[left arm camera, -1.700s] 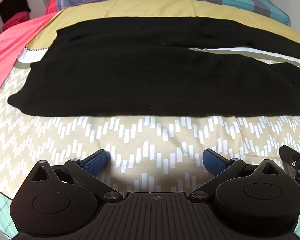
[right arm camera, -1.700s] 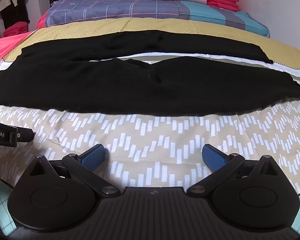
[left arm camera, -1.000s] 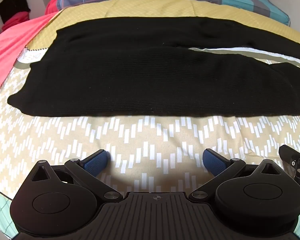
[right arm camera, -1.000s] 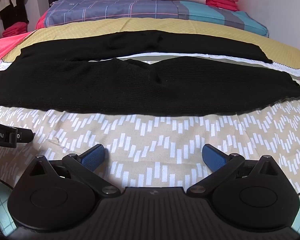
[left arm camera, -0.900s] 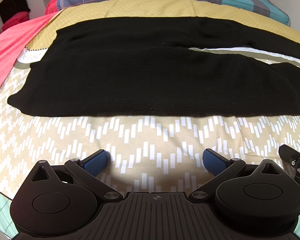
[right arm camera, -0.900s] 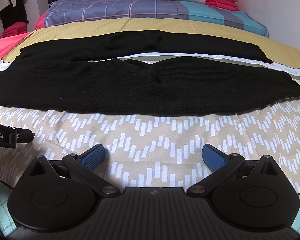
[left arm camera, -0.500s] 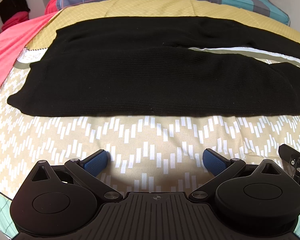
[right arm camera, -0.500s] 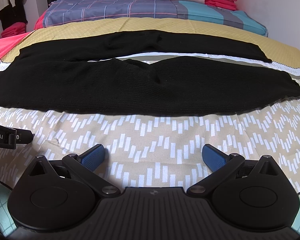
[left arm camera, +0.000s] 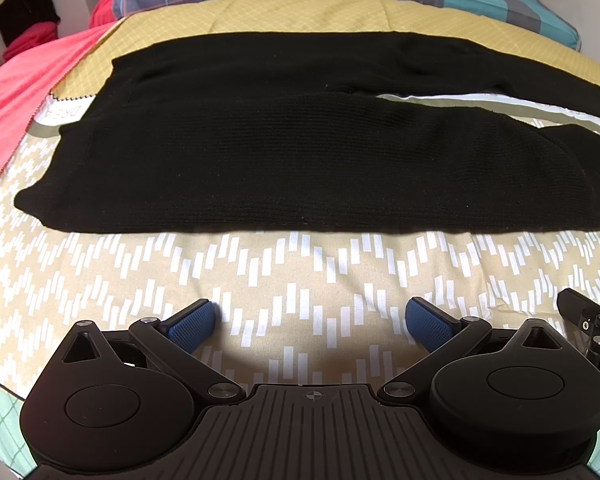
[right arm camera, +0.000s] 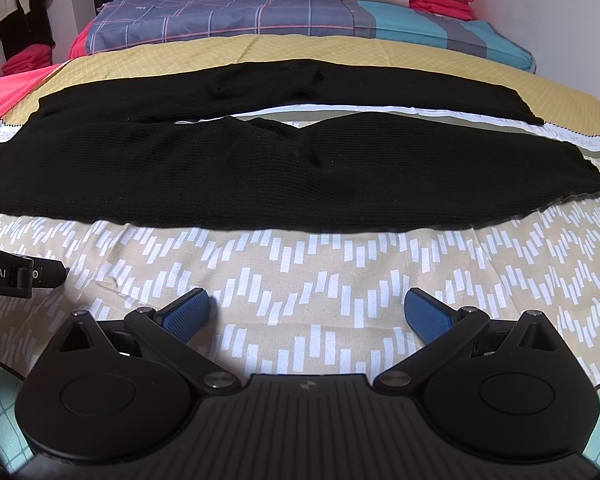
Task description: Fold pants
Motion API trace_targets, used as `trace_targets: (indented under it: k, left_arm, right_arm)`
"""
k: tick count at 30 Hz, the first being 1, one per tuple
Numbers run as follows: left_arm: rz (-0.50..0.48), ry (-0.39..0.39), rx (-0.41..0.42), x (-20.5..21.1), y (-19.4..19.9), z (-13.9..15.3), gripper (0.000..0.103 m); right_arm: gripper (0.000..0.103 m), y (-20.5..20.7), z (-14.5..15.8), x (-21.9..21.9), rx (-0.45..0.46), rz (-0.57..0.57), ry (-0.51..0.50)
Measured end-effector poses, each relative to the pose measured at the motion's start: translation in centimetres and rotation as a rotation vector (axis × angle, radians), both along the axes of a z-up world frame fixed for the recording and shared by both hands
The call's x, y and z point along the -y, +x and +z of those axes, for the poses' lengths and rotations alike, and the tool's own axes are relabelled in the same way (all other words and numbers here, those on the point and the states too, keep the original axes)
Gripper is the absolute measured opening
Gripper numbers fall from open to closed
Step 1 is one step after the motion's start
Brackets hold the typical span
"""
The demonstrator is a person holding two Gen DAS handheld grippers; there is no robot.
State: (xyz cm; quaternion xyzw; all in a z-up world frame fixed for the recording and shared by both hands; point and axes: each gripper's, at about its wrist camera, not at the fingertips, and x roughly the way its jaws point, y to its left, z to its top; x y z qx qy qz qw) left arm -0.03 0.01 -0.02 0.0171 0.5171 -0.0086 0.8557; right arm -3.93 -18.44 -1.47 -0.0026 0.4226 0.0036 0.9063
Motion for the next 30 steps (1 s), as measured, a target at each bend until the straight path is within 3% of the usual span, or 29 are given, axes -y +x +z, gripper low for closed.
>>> trace_targets:
  k: [30]
  left_arm:
    - [0.000,-0.002,-0.003,-0.11,0.03,-0.01,0.103]
  right_arm:
    - [0.103,-0.32,0.07,0.03,0.011,0.002,0.000]
